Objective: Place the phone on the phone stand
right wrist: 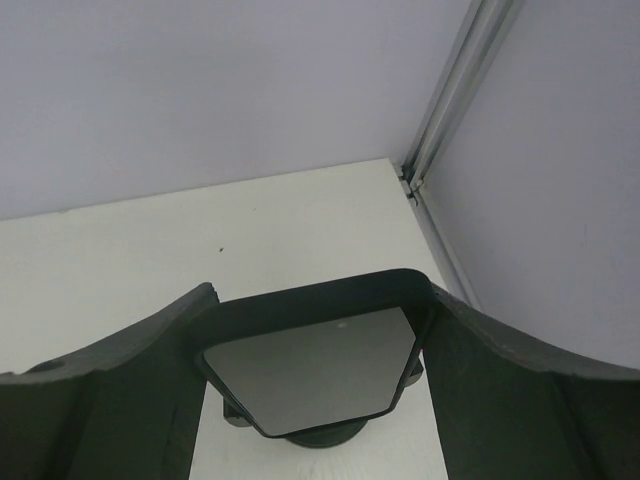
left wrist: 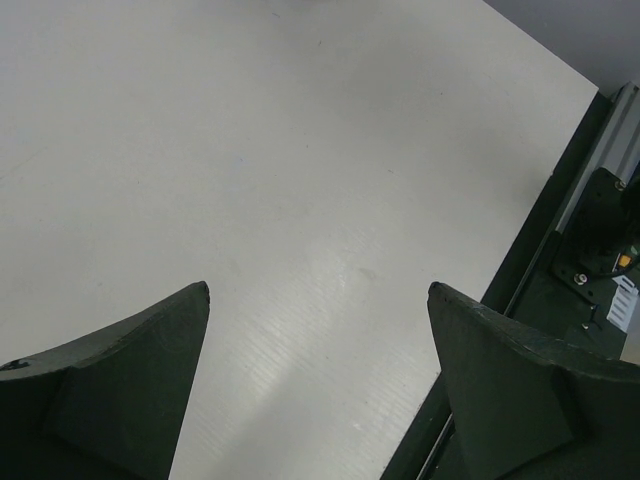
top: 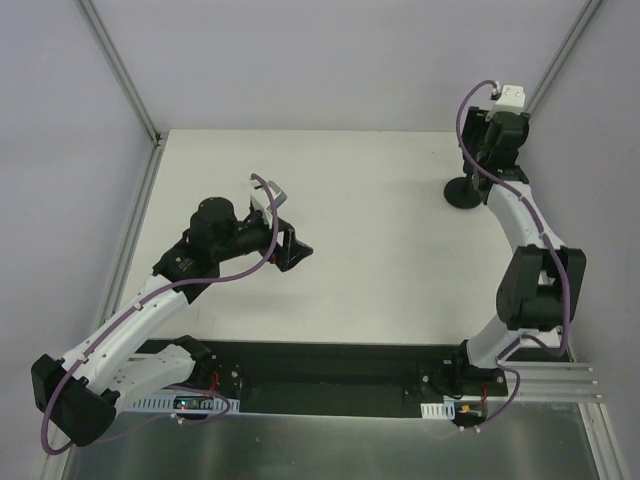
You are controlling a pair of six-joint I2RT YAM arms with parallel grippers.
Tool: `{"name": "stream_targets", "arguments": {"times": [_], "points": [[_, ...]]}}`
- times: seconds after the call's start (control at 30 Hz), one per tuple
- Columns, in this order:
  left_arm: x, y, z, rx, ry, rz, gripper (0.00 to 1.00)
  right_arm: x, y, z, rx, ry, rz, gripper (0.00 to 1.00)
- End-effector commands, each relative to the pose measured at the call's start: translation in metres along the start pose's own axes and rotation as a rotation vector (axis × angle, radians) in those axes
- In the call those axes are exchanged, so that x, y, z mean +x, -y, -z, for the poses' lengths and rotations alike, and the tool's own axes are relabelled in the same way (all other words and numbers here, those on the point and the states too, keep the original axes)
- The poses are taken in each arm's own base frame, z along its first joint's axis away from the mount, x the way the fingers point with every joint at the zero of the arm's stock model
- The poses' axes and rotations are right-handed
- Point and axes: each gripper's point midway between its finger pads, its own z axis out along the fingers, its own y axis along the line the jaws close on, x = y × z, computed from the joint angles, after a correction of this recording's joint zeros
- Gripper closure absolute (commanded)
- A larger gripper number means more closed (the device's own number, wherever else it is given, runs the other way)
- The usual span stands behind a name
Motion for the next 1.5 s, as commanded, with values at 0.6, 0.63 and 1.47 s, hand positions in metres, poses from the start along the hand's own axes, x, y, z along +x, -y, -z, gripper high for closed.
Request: {"name": "stream_targets", "arguments": {"times": [0.6,0.63,1.47], "points": [[0.011,-0.021,-0.015,-0.056,-0.06,-0.036,0.13,-0.076,0.089,-0.133,0.1,0.239,-0.103,1.0],[0.011,-0.021,-0.015,-0.054,-0.059,-0.035,0.13,-0.075,0.09,-0.135,0.104,0.235,-0.104,1.0],[-0.015,0.007,0.008,0.016,0.039,-0.049,0.13,-0.05,0.136,0.022,0.462,0.08,-0.211,0.03]]}}
